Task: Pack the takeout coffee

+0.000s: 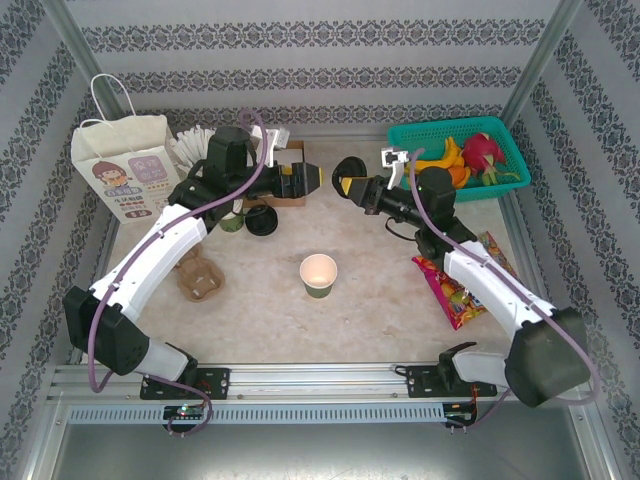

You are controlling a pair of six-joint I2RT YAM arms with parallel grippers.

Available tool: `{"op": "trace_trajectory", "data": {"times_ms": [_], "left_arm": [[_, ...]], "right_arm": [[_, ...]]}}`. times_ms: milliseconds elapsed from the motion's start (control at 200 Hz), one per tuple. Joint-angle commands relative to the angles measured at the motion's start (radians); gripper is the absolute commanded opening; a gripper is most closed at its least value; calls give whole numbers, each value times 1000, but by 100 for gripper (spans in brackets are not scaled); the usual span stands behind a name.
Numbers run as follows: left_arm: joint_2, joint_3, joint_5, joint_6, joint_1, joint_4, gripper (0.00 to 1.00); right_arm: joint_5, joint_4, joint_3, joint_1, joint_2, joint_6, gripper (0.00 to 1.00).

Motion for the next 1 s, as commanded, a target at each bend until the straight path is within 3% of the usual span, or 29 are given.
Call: {"op": "trace_trajectory", "data": {"times_ms": [0, 265, 525, 669, 999], "left_arm": [[3, 38, 124, 69, 6, -103, 89], [55, 76, 216, 24, 5, -146, 76], [64, 61, 232, 10, 4, -125, 67], [71, 61, 246, -7, 4, -106, 57], [77, 52, 241, -46, 5, -81, 54]], "right_arm": [[-55, -84, 12, 21, -19, -76, 17], [-23, -93, 22, 60, -55, -84, 17], [-13, -73, 45, 95, -49, -102, 16], [4, -49, 36, 106, -59, -103, 16], [65, -6, 13, 126, -104, -106, 16]]}}
